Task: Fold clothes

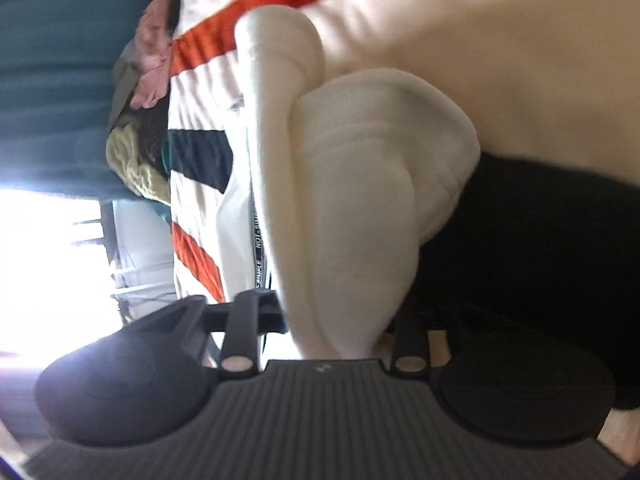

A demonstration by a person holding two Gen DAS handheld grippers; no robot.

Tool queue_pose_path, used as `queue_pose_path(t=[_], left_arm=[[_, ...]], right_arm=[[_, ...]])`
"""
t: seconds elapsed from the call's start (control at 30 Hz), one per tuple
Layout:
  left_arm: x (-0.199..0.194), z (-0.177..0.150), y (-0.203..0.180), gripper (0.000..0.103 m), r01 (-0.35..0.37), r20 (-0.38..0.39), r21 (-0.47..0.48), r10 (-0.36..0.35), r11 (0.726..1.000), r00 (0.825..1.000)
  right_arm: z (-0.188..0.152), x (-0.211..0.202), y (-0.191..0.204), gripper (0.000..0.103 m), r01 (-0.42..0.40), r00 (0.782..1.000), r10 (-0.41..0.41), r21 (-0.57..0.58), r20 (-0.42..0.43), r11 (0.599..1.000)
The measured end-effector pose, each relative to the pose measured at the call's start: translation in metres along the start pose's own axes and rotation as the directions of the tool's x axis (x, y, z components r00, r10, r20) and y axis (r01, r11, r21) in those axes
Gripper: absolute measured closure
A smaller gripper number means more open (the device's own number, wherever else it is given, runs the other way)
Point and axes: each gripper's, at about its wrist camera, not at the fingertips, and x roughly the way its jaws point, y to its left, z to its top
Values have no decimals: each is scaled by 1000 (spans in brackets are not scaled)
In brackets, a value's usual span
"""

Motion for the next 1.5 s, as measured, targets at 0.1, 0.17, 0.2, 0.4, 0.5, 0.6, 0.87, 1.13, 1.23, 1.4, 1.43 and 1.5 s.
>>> queue_pose_path(t=[0.1, 0.17, 0.2, 0.4, 0.5, 0.6, 0.87, 1.13, 1.23, 1.4, 1.43, 1.5], left_arm=[[-2, -12, -5, 78, -30, 4, 45, 30, 999, 1000], [-4, -18, -8, 50, -54, 1, 63, 54, 997, 999], [-4, -22, -11, 44, -59, -5, 78, 59, 995, 998], [-25, -47, -27, 21, -161, 47, 197, 154, 967, 987], [-42, -57, -37, 20, -220, 129, 222, 195, 950, 972], [-57, -64, -58, 20, -215, 193, 256, 168, 942, 967], [-53, -111, -153, 18, -125, 223, 457, 22, 880, 975], [10, -215, -232, 18, 32, 30, 615, -64, 788, 997], [40, -256, -250, 18, 70, -42, 680, -56, 730, 998], [65, -290, -247, 18, 55, -44, 753, -33, 656, 998], [70, -297, -246, 18, 52, -44, 766, -28, 641, 999], [80, -311, -244, 18, 46, -45, 792, -18, 608, 999]], right_arm=[[0, 3, -10, 19, -47, 999, 48, 62, -14, 997], [6, 7, -13, 20, -77, 997, 78, 72, -7, 994], [6, 8, -18, 19, -82, 997, 83, 74, -8, 994], [13, 7, -22, 19, -91, 996, 91, 78, -1, 993], [13, 8, -18, 19, -98, 995, 97, 40, 30, 994], [11, 9, -15, 19, -91, 994, 92, -15, 66, 996], [13, 9, -8, 18, -128, 986, 133, -55, 103, 990], [12, 0, -14, 18, -163, 978, 168, -55, 124, 985], [12, -2, -13, 18, -165, 975, 172, -60, 142, 984], [12, -4, -12, 18, -168, 969, 178, -69, 171, 983], [12, -4, -11, 18, -169, 968, 179, -71, 177, 983], [14, -8, -17, 18, -159, 968, 168, -60, 188, 985]])
